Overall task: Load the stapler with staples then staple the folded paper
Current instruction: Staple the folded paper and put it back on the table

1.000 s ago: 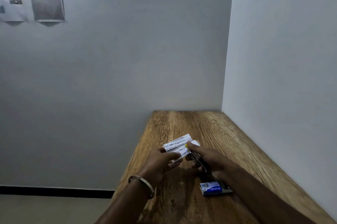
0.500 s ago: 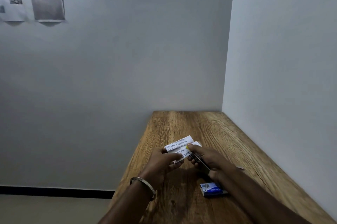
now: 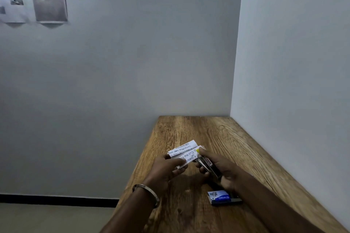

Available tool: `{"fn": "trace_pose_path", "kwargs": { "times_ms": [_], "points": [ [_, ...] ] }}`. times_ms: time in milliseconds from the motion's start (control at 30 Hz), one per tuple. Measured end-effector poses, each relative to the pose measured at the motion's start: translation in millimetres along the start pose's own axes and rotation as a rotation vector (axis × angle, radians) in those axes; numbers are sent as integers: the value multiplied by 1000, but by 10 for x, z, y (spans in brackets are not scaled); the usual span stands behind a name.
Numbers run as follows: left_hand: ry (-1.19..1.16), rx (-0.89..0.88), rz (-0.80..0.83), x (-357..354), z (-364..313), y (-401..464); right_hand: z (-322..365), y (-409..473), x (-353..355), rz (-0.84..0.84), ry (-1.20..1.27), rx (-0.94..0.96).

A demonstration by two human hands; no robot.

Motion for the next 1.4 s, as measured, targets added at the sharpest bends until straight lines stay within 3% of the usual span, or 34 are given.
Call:
{"fn": "trace_pose_path", "kwargs": {
  "times_ms": [100, 267, 500, 633, 967, 1133, 1233, 1400],
  "points": [
    [1, -4, -29, 48, -19, 22, 66, -73, 67, 8, 0, -14],
    [4, -6, -22, 119, -42, 33, 289, -264, 323, -117, -256, 137],
    [32, -16, -18, 131, -53, 16, 391, -463, 540, -325, -1020, 458],
    [39, -12, -11, 135, -46, 9, 301, -492, 592, -352, -1176, 445],
    [80, -12, -16, 190, -32, 38, 226, -458, 595, -382, -1302, 410],
    [87, -12, -8, 197, -48, 31, 322, -446, 491, -407, -1212, 522],
    [101, -10, 2, 188, -56, 22, 405, -371, 359, -387, -1083, 548],
    [138, -5, 16, 167, -64, -6, 439, -188, 134, -257, -701, 402]
  ]
}}
Point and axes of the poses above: each hand's wrist, its own y-axis towards the middle knuckle, its own x-axis out of the back of the hand, z = x × y, the point moved 5 cm from there along y, towards the middle knuckle, and after that the axes turned 2 degrees about -z, right-handed, at the moved point
